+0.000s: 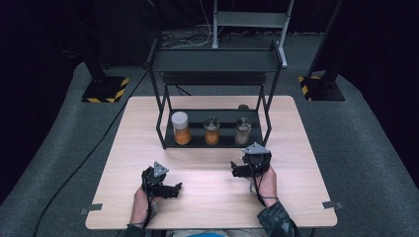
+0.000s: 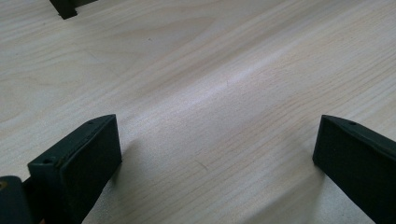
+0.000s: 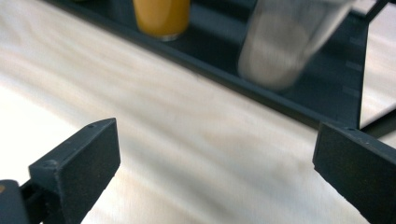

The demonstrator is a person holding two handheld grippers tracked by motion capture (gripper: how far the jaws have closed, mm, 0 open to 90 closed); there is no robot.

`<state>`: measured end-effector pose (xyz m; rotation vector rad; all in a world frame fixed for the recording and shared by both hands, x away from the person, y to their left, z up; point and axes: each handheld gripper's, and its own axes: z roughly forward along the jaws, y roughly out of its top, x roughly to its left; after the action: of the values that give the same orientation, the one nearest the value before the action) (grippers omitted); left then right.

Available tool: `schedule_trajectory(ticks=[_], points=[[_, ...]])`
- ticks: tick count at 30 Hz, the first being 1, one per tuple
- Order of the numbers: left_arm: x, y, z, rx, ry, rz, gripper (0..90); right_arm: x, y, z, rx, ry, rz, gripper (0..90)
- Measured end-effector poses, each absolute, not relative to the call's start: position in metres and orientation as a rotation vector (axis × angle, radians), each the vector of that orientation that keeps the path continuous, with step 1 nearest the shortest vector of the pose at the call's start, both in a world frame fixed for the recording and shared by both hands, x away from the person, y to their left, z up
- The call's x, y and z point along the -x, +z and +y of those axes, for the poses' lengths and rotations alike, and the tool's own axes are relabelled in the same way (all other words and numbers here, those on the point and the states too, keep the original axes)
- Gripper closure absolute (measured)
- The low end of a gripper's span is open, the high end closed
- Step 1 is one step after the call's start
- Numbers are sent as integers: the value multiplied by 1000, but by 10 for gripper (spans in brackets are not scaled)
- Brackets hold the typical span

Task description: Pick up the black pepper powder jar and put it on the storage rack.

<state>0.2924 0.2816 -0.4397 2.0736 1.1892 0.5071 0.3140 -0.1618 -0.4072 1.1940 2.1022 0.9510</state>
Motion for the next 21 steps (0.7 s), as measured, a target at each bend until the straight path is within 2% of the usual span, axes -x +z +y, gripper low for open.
schedule_trajectory(ticks=[21], points=[[-292, -440, 281, -2078, 514, 1184, 5, -263, -436, -206, -1330, 900, 2090, 0]])
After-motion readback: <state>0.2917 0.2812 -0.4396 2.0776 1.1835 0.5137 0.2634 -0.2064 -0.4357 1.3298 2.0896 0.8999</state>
